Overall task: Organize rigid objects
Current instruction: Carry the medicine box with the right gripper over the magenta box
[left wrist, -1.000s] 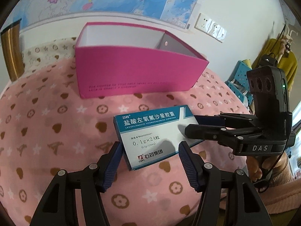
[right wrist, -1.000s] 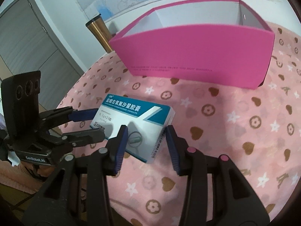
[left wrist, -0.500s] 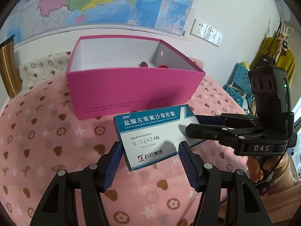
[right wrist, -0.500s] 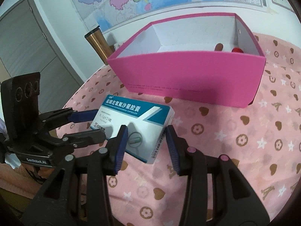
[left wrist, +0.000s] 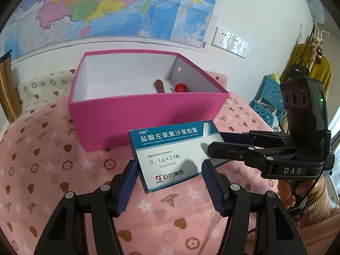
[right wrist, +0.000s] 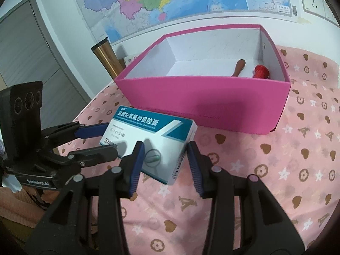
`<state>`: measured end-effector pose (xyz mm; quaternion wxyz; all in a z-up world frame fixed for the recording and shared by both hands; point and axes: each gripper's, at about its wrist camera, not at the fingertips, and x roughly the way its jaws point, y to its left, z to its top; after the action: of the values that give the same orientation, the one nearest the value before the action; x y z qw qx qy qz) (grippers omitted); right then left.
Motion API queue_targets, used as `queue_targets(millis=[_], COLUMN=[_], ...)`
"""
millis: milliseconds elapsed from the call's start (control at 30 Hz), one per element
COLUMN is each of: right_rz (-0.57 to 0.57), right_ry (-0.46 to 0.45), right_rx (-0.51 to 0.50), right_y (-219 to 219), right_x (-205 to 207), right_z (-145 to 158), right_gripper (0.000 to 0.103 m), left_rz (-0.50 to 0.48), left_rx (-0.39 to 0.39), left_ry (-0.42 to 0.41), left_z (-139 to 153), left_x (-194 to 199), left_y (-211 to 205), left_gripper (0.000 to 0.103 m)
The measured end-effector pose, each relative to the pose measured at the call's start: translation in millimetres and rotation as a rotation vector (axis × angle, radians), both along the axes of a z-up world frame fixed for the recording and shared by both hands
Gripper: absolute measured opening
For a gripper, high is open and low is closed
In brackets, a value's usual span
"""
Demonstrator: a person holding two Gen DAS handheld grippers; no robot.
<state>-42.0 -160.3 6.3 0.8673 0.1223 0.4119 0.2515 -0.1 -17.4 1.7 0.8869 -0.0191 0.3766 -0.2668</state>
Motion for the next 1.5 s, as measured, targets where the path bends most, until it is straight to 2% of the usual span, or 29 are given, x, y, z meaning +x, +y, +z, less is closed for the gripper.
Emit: queue_targets(millis=[1500], right_rz=[-0.028], right_ry=[-0.065], right_rx=[-0.013], right_y=[-15], right_x=[16], right_z=[23], right_gripper=[0.046], left_rz=[0.001], left_rx=[-0.011], left_ry=[-0.061], left_z=[17], left_x=[13], left_y=[-12], left_gripper=[0.062])
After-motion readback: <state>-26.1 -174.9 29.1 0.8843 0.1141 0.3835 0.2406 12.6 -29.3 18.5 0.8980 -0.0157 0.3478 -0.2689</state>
